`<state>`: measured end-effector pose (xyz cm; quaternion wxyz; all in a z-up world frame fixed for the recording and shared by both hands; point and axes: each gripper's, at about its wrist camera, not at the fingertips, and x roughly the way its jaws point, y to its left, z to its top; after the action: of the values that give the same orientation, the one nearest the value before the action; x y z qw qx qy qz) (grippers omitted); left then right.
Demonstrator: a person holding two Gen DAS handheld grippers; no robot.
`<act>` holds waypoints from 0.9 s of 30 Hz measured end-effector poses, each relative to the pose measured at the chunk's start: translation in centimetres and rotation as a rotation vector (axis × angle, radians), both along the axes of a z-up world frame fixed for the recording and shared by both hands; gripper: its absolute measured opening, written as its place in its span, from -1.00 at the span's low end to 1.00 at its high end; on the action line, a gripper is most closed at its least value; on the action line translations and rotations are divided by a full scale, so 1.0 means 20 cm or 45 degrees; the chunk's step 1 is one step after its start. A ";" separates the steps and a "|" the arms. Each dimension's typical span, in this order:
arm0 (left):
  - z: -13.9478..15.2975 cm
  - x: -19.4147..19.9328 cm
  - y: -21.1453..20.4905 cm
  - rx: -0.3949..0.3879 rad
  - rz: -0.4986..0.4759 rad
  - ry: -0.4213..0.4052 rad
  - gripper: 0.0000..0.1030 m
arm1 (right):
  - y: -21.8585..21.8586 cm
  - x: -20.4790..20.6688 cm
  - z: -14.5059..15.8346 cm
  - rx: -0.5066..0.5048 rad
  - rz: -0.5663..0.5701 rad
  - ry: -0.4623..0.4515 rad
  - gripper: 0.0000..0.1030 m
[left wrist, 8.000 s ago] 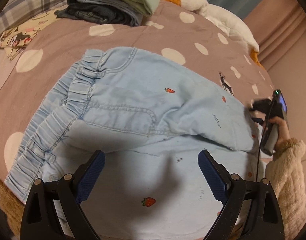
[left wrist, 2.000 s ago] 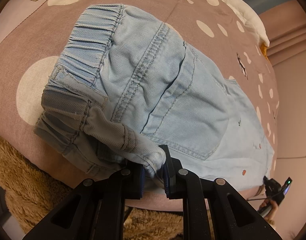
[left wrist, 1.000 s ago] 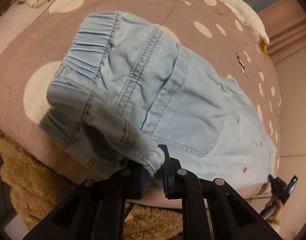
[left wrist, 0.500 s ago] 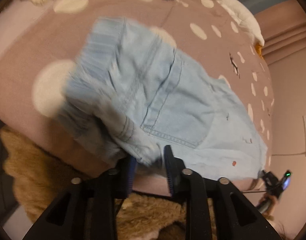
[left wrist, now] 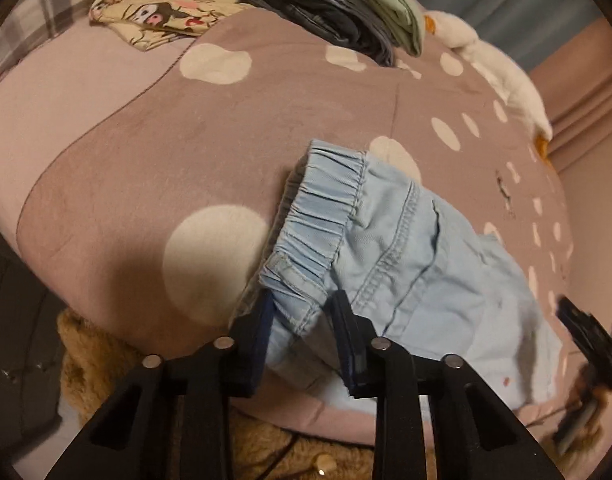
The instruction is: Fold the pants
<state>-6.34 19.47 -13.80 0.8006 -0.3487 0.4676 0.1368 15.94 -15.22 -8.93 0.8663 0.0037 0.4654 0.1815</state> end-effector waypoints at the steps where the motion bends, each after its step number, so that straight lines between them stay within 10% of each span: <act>1: 0.00 -0.03 0.00 -0.016 0.005 -0.001 -0.51 | 0.10 0.01 0.00 0.000 0.061 0.006 -0.07; 13: -0.11 -0.15 0.03 -0.196 0.026 -0.030 -0.68 | 0.73 0.21 -0.28 -0.053 0.389 0.262 0.05; 14: -0.10 -0.13 0.03 -0.188 0.025 -0.026 -0.68 | 0.76 0.21 -0.32 -0.056 0.408 0.286 -0.02; 16: -0.10 -0.12 0.01 -0.165 0.021 -0.020 -0.68 | 0.77 0.21 -0.32 -0.051 0.428 0.263 -0.85; 27: 0.02 -0.13 0.00 -0.140 -0.009 0.007 -0.66 | 0.81 0.23 -0.35 -0.102 0.363 0.181 -0.84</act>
<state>-8.99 19.55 -13.34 0.7793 -0.3902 0.4780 0.1090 20.61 1.02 -15.92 0.7961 -0.0843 0.5281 0.2833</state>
